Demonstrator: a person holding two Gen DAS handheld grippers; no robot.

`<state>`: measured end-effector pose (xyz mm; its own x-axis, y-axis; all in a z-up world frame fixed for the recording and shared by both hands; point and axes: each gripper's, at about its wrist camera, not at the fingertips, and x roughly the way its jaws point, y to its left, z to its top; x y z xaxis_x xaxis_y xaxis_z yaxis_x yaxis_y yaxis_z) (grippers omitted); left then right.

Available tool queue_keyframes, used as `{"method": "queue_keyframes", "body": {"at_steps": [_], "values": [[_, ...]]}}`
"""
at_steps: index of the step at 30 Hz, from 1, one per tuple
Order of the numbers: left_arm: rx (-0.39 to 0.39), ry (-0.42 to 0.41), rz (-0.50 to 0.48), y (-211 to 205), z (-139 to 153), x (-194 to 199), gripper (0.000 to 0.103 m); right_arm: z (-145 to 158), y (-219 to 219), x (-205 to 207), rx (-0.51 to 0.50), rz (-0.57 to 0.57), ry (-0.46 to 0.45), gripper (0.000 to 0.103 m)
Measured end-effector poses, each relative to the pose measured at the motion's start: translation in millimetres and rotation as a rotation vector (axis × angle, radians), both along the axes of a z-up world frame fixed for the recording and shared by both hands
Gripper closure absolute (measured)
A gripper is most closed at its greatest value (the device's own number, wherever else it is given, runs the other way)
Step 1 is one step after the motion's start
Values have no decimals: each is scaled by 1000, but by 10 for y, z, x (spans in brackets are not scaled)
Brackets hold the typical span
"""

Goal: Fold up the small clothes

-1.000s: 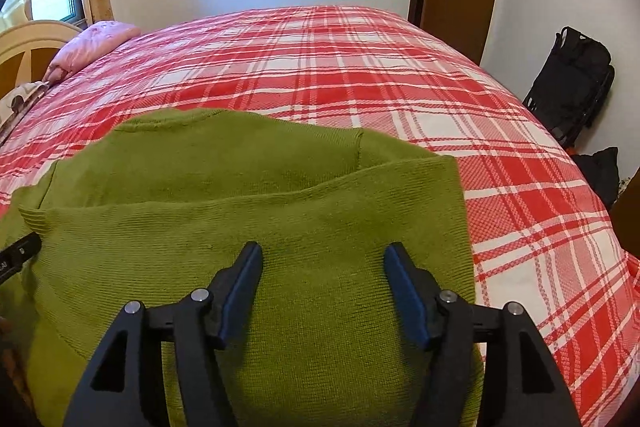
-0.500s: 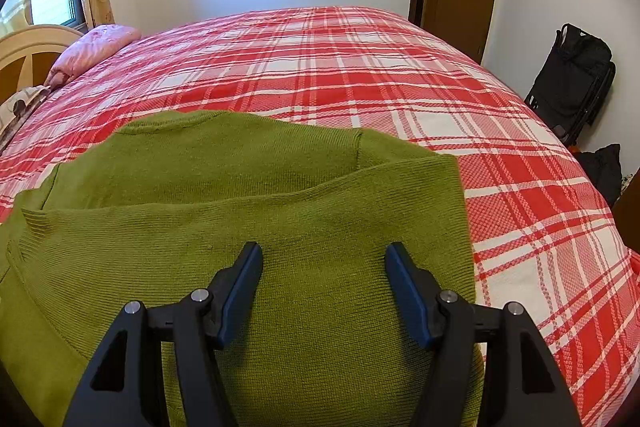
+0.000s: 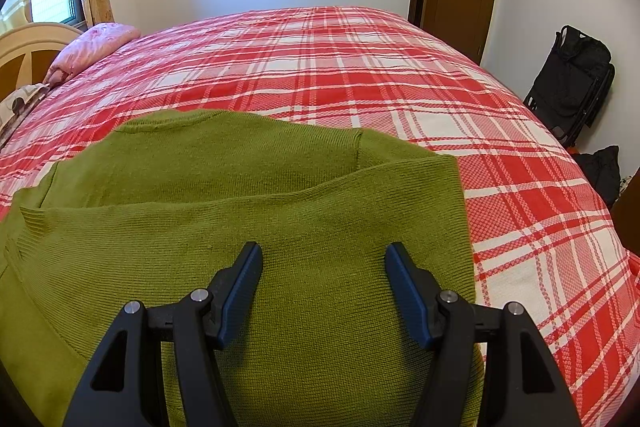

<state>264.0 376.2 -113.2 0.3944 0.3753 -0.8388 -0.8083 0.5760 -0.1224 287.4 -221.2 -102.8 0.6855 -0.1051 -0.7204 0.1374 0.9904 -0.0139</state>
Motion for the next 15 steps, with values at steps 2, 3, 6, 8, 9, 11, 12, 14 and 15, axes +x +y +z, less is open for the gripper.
{"method": "queue_keyframes", "body": {"at_steps": [2,3,6,8,9,11,12,14,15], "values": [[49,32,-18,-41,-24,75,22,0,0,3,1,0,0,38],[66,34,-27,-62,-32,87,26,0,1,2,0,0,0,38],[84,12,-57,-64,-11,82,43,0,-5,1,0,0,0,38],[82,-6,-72,-46,9,91,67,0,-3,1,0,0,0,38],[75,-18,-80,-48,11,90,74,0,-5,1,0,0,0,38],[61,-37,-90,-58,11,90,86,0,-4,0,0,0,0,38],[65,-35,-89,-65,11,96,86,1,-5,0,0,0,0,38],[78,-32,-86,-85,33,99,94,0,-2,0,0,0,1,38],[79,-40,-80,-99,59,82,95,0,-5,-1,0,0,1,38]]}}
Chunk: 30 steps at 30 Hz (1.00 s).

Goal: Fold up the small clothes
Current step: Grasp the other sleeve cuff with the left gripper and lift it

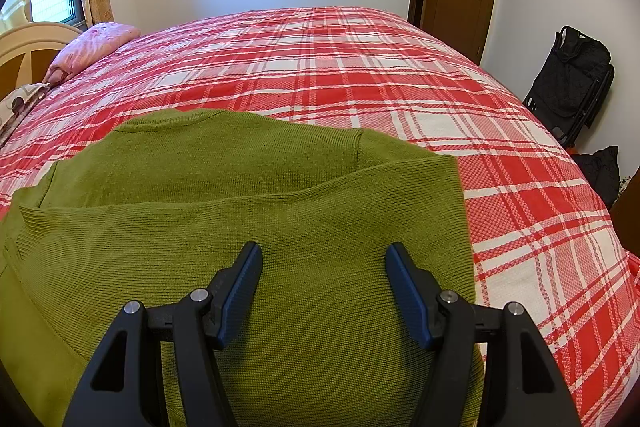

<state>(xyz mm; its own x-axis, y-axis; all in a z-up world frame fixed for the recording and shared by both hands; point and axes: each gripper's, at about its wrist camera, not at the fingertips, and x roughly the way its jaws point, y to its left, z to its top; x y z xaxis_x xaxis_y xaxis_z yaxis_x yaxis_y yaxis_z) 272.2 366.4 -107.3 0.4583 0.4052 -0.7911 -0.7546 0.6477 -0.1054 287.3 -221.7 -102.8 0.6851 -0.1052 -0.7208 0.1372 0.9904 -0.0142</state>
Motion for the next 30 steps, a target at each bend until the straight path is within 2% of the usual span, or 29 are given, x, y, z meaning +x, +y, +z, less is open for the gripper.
{"method": "queue_keyframes", "body": {"at_steps": [5,8,14,16,20,22,25,28,30], "values": [[-15,-43,33,3,128,-61,97,0,5,0,-1,0,0,38],[17,-83,4,-127,307,-72,97,0,1,-1,-1,0,0,38],[174,-210,-155,-869,936,-63,97,0,2,-2,0,0,0,38],[251,-266,-245,-1317,1160,-85,97,0,2,-2,-1,-1,0,38],[397,-337,-408,-2154,1391,-146,97,0,0,-4,1,-1,0,38],[464,-357,-511,-2679,1385,-172,97,3,-2,-4,2,-1,-1,38],[499,-336,-621,-3233,1238,-142,97,6,-7,-5,6,-1,-2,38],[523,-273,-741,-3784,917,-115,97,12,-12,-1,10,-1,-3,37],[529,-226,-792,-3992,732,-115,94,11,-18,-1,13,-1,-4,37]]}}
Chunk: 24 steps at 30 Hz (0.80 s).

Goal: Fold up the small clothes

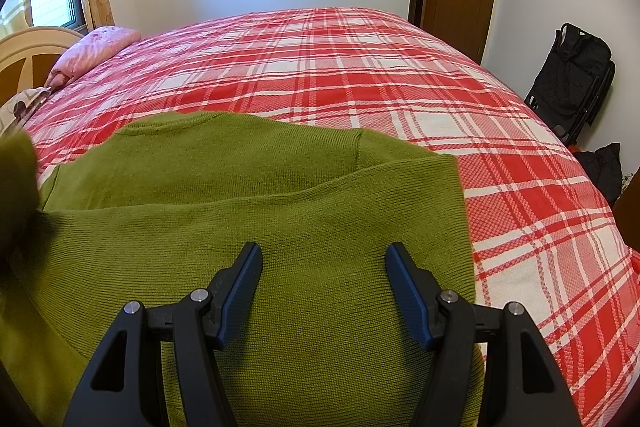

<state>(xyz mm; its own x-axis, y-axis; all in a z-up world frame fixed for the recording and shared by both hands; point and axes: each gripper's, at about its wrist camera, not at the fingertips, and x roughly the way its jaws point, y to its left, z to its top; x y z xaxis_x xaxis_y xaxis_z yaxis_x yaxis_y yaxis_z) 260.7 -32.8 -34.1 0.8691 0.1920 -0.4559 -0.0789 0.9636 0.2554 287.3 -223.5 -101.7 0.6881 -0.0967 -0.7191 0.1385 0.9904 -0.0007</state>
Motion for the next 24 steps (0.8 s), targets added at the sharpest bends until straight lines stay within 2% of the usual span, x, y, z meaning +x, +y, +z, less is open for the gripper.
{"method": "queue_keyframes", "body": {"at_steps": [4,6,8,10,11,14,15,16,17,19,21,24], "values": [[-10,137,-62,-226,-292,-15,86,-2,4,0,6,-1,-2,37],[-47,211,-100,-221,-352,-62,72,-4,8,-2,5,-1,-2,37],[-109,228,-107,-102,-327,-188,38,-4,7,0,7,0,-1,37],[-159,212,-87,55,-266,-348,22,-5,11,5,8,0,2,37],[-188,197,-76,188,-219,-474,18,-6,15,10,7,0,5,37],[-211,174,-24,529,-210,-730,17,38,104,24,-50,-12,44,37],[-220,170,9,645,-219,-775,17,114,172,-16,-74,-22,45,37],[-231,172,40,749,-251,-802,16,198,227,-89,-57,-9,9,37],[-249,182,87,912,-306,-808,16,335,328,-223,6,41,-64,37],[-277,204,154,1124,-405,-784,16,509,585,-404,80,168,-137,37],[-317,222,219,1321,-496,-746,16,579,922,-480,62,296,-145,37],[-336,229,295,1485,-591,-707,16,544,1476,-521,-47,483,-125,37]]}}
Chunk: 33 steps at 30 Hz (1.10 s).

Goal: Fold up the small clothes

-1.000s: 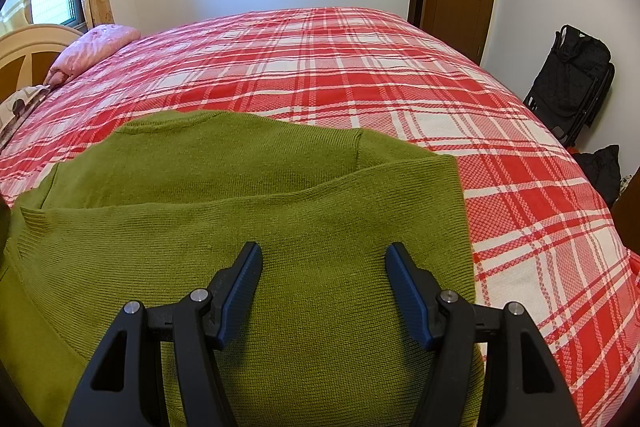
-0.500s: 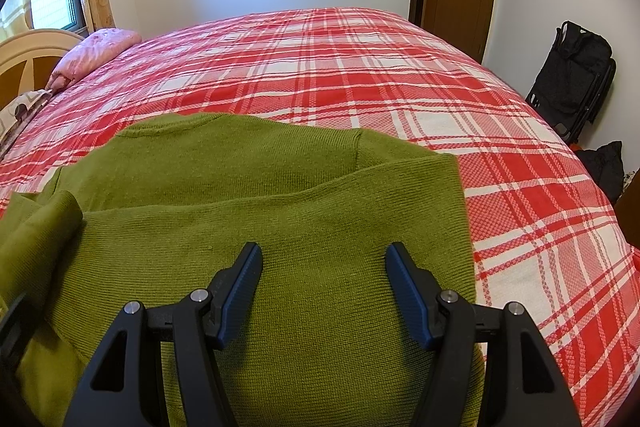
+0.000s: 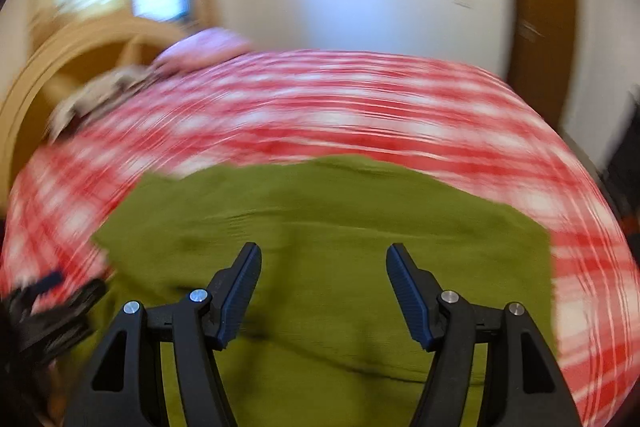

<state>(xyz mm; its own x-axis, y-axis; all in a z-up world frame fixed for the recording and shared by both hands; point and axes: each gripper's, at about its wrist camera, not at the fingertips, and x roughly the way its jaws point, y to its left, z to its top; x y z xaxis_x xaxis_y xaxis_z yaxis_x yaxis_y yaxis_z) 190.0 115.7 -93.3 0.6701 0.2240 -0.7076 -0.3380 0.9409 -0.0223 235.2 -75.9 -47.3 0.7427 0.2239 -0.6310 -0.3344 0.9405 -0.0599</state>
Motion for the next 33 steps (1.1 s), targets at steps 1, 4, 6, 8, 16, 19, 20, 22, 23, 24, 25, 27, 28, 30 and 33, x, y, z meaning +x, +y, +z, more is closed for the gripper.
{"method": "queue_keyframes", "body": {"at_steps": [1,4,6,8,16,19,20,22,23,24,25,27,28,30,33], "values": [[6,4,27,33,-41,5,16,-37,139,-6,-47,35,-6,37],[-44,49,47,130,-236,19,16,-221,532,-55,-216,135,-50,37],[-83,30,52,208,-269,18,15,-384,704,-5,-318,170,-50,37],[-86,27,49,191,-274,25,11,-470,768,88,-356,172,-18,37],[-97,13,24,167,-282,59,2,-227,191,334,76,-5,91,94],[-102,13,21,205,-296,62,1,-134,-197,380,170,-128,78,96],[-103,13,21,204,-296,64,1,-102,-366,389,210,-179,74,96],[-102,14,20,203,-298,67,1,-89,-676,374,272,-265,78,96],[-99,17,20,198,-297,72,0,-86,-796,331,299,-281,78,95],[-96,18,21,192,-298,74,0,-79,-853,315,329,-265,78,95],[-94,19,22,191,-300,76,0,-64,-840,263,344,-227,78,95],[-94,19,21,191,-304,83,0,-27,-687,214,335,-156,84,95],[-95,19,22,189,-306,89,0,-7,-585,193,341,-99,89,95],[-93,21,22,187,-308,95,0,1,-403,195,359,-1,123,86],[-95,20,19,199,-307,85,0,-45,-143,193,321,99,170,39]]}}
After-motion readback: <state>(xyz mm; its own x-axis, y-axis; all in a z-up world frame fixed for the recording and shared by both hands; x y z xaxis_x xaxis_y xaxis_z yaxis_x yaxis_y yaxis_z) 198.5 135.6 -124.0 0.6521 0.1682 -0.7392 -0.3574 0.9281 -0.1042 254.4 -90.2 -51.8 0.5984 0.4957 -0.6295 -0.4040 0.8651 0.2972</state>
